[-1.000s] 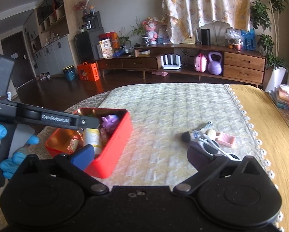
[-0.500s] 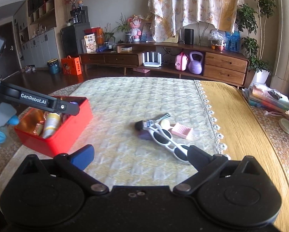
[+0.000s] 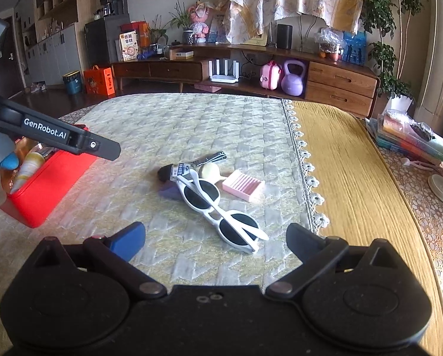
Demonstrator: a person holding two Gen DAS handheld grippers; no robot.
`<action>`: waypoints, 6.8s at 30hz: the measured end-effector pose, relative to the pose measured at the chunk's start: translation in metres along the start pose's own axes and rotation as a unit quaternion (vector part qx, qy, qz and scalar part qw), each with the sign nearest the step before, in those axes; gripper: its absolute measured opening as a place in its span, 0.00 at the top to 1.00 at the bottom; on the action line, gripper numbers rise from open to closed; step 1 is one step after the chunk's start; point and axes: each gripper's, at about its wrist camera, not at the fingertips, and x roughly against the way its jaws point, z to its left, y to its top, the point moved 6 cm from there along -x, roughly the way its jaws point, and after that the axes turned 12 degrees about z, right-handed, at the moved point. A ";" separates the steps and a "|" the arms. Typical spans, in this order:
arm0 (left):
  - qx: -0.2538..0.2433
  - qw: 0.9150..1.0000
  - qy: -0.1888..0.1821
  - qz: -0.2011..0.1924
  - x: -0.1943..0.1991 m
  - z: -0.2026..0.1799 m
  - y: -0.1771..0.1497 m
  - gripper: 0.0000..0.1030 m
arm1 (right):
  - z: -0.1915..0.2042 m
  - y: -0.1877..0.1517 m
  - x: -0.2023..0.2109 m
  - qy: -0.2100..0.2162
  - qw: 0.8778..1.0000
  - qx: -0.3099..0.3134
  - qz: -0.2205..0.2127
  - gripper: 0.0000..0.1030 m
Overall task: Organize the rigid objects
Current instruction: 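Withdraw both grippers from the box toward the remaining items, then grasp the white sunglasses with the right gripper while the left approaches the black-capped bottle, then grasp the small black-capped bottle with the left gripper, then carry the sunglasses to the red box with the right gripper while the left carries the bottle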
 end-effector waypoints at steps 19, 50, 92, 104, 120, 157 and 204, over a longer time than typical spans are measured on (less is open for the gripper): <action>-0.057 0.998 0.016 0.038 -0.079 -0.018 0.020 0.18 | -0.018 0.003 -0.047 0.010 0.999 0.026 0.027 0.09; -0.057 0.997 -0.010 0.042 -0.110 -0.031 0.027 0.27 | -0.032 -0.006 -0.051 0.001 1.000 0.007 0.008 0.50; -0.046 0.998 -0.009 0.044 -0.049 -0.026 -0.016 0.81 | -0.002 -0.045 0.018 0.001 0.997 -0.069 -0.023 0.57; -0.031 0.998 -0.047 0.025 -0.052 -0.027 -0.008 0.36 | -0.009 -0.054 0.002 0.013 0.996 -0.092 -0.009 0.57; -0.020 0.999 -0.043 0.024 -0.082 -0.034 0.014 0.65 | -0.011 -0.056 -0.010 0.016 0.996 -0.092 -0.001 0.57; 0.030 0.999 -0.022 0.016 0.040 0.015 -0.033 0.85 | 0.046 -0.029 0.064 0.035 0.994 -0.084 -0.056 0.57; 0.118 0.989 0.085 0.019 0.028 0.234 -0.033 0.85 | 0.254 0.084 -0.040 0.025 0.989 0.148 -0.014 0.57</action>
